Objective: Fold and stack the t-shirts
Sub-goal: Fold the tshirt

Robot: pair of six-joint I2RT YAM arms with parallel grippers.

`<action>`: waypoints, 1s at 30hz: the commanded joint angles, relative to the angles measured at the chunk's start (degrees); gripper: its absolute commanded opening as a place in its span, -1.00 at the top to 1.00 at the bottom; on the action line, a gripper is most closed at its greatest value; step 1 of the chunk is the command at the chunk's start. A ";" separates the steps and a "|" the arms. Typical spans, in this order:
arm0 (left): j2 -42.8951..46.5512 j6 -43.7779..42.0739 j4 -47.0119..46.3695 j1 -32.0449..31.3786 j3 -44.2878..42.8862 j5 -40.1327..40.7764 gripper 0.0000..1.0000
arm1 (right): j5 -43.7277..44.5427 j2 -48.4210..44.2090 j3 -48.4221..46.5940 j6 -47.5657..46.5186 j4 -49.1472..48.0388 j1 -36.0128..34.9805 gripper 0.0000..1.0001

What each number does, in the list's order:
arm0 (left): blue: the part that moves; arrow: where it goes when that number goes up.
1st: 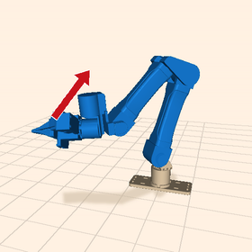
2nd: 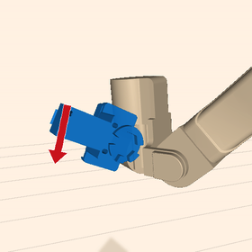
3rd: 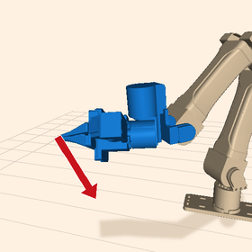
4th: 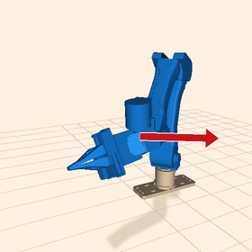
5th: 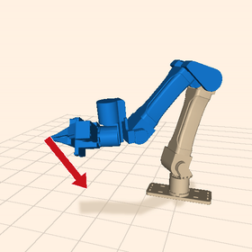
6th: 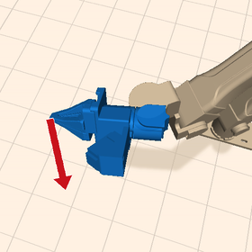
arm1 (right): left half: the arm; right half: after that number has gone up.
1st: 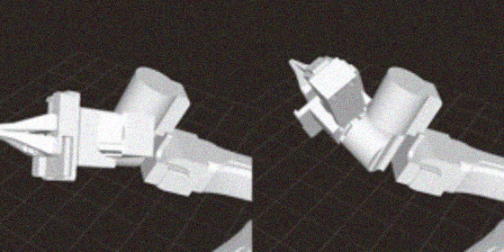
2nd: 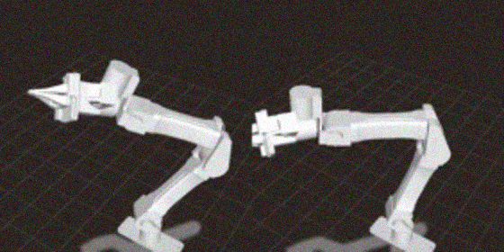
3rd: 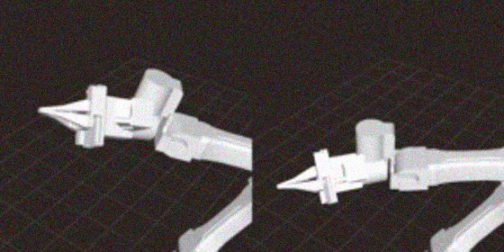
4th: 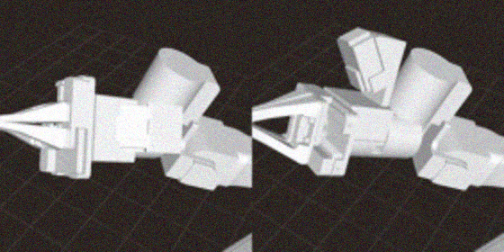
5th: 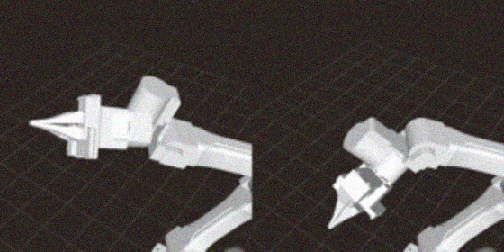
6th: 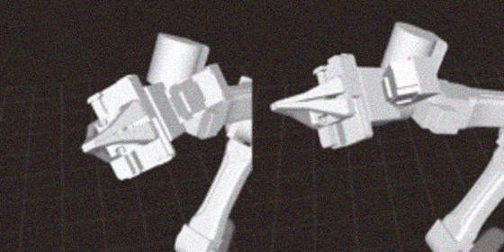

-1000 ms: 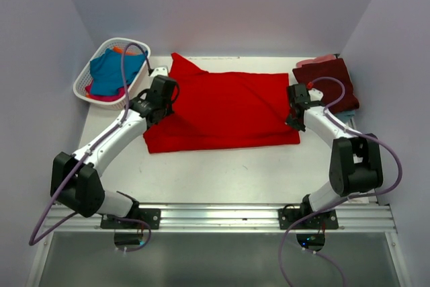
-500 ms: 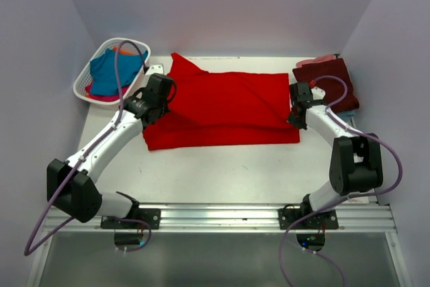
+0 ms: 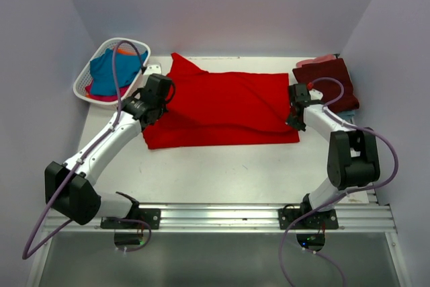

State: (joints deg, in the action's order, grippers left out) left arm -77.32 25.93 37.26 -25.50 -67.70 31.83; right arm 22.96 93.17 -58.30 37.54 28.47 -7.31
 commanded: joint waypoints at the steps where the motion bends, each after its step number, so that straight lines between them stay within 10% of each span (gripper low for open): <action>1: 0.68 0.26 -0.08 0.45 -0.50 2.53 1.00 | 0.59 0.17 -2.08 0.34 -1.92 0.37 1.00; 30: -7.06 0.70 -7.37 1.94 -0.85 1.83 1.00 | -2.66 8.00 -6.38 1.57 -5.09 0.89 1.00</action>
State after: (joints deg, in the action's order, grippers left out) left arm -83.99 25.98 34.39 -24.36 -67.61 33.04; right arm 20.69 101.03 -62.59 38.11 25.23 -6.68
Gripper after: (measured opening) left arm 0.011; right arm 0.010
